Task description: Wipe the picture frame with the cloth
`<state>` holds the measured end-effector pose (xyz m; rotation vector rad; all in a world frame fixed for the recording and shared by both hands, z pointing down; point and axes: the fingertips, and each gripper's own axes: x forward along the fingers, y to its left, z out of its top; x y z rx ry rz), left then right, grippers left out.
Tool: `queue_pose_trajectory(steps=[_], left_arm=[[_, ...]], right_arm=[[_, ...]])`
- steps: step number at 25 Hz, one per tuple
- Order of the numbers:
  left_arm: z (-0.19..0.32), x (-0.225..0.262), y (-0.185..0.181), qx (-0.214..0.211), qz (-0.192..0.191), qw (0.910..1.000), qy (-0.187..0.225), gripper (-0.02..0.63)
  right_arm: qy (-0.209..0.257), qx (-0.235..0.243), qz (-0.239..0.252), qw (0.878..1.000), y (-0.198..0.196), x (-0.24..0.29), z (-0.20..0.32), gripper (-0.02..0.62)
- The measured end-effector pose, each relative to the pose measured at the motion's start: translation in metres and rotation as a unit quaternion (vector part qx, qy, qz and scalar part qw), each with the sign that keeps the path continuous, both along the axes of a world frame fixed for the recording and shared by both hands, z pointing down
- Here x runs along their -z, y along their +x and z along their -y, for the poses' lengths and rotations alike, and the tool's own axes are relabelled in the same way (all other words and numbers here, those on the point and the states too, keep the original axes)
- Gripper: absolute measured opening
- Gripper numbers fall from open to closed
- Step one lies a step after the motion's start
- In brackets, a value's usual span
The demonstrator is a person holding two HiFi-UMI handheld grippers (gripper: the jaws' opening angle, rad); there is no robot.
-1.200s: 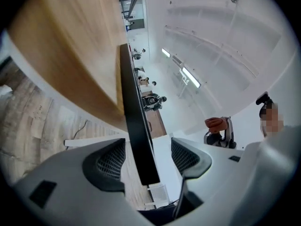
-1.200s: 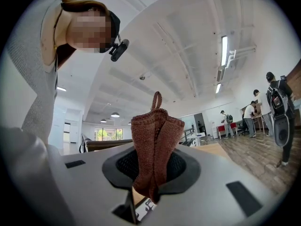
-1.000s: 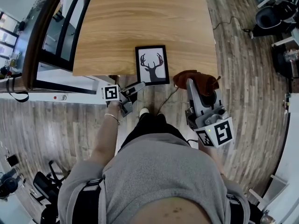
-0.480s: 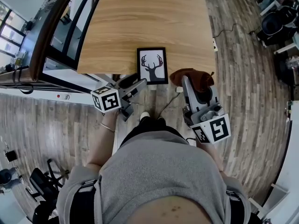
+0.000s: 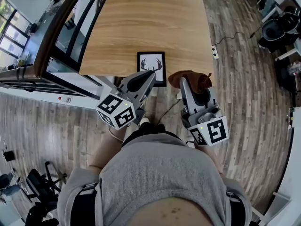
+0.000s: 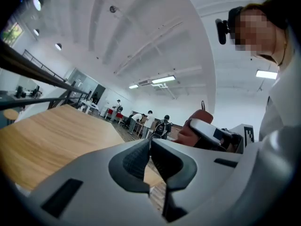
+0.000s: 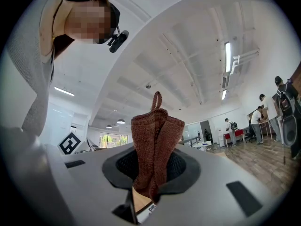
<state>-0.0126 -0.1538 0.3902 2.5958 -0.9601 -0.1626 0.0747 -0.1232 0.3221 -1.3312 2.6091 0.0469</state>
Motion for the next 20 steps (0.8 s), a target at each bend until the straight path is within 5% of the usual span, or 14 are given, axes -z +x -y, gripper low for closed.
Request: queue_pose_trajectory(steps=[6, 13, 20], left_arm=[[-0.01, -0.002, 0.014, 0.048, 0.06, 0.9968, 0.023, 0.009], [-0.02, 0.001, 0.015, 0.108, 0.06, 0.9921, 0.023, 0.009], [-0.05, 0.004, 0.026, 0.109, 0.052, 0.9924, 0.022, 0.009]], right_arm=[[-0.002, 0.007, 0.002, 1.0, 0.008, 0.003, -0.011, 0.095], [0.001, 0.04, -0.008, 0.999, 0.007, -0.001, -0.023, 0.095], [-0.005, 0.068, -0.005, 0.998, 0.003, -0.002, -0.052, 0.095]])
